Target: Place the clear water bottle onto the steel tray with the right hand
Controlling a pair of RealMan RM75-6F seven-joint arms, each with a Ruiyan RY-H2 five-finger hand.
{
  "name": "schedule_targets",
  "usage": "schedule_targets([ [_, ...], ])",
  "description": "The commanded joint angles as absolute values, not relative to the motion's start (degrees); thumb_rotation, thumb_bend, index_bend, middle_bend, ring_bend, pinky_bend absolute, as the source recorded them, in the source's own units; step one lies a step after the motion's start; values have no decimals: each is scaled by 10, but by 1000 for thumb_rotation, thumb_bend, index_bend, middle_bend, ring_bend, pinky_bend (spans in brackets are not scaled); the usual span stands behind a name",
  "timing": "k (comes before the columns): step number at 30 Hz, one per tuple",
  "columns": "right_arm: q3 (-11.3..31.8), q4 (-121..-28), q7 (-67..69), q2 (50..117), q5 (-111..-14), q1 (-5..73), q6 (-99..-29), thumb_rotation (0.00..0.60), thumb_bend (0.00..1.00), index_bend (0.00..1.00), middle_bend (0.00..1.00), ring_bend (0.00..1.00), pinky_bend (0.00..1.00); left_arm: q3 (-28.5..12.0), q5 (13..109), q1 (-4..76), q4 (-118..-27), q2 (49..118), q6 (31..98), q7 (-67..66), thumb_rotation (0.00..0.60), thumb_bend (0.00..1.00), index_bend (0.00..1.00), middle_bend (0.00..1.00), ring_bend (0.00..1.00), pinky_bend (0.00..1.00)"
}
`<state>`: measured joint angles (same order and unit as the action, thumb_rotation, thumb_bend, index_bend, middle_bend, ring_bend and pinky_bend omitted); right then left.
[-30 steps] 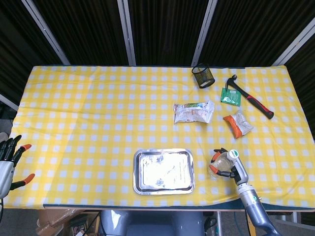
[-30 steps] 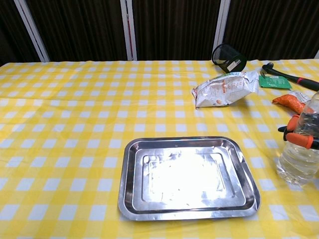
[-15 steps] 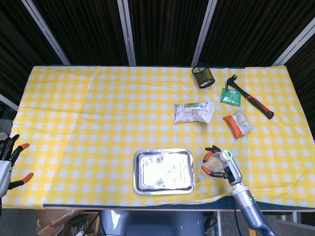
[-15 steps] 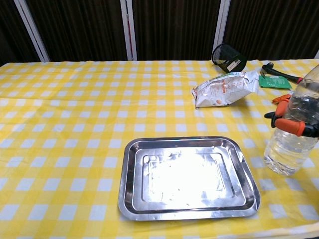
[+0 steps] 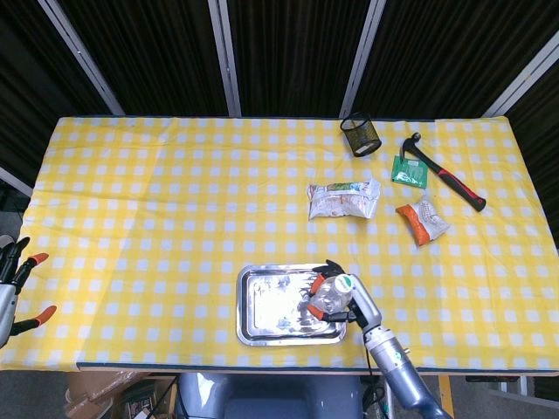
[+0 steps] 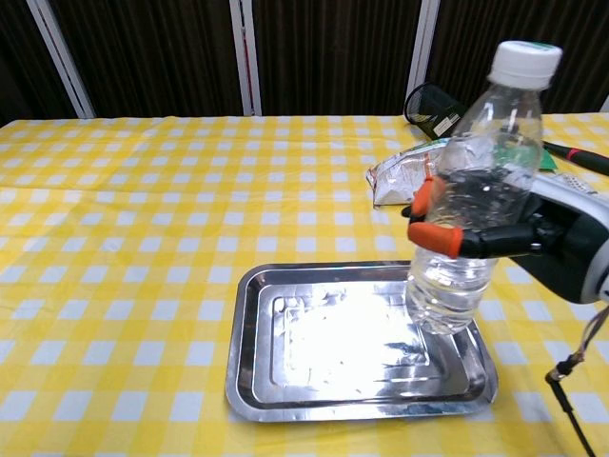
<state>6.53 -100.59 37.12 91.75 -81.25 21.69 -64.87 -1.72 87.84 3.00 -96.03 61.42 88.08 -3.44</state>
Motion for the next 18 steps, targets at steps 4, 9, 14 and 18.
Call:
schedule_targets([
  [4, 66, -1019, 316, 965, -793, 230, -639, 600, 454, 760, 599, 224, 0, -18, 876, 30, -959, 613, 879, -29, 600, 177, 197, 0, 0, 0],
  [9, 84, -1033, 297, 963, -785, 236, -641, 600, 456, 760, 599, 225, 0, -18, 877, 31, -958, 611, 879, -25, 600, 176, 197, 0, 0, 0],
  [14, 106, -1092, 268, 925, -793, 243, -647, 600, 459, 760, 599, 225, 0, -18, 875, 32, -958, 612, 875, -27, 600, 176, 197, 0, 0, 0],
  [18, 140, -1160, 240, 876, -780, 249, -649, 600, 466, 760, 599, 224, 0, -17, 876, 32, -960, 612, 875, -27, 600, 177, 197, 0, 0, 0],
])
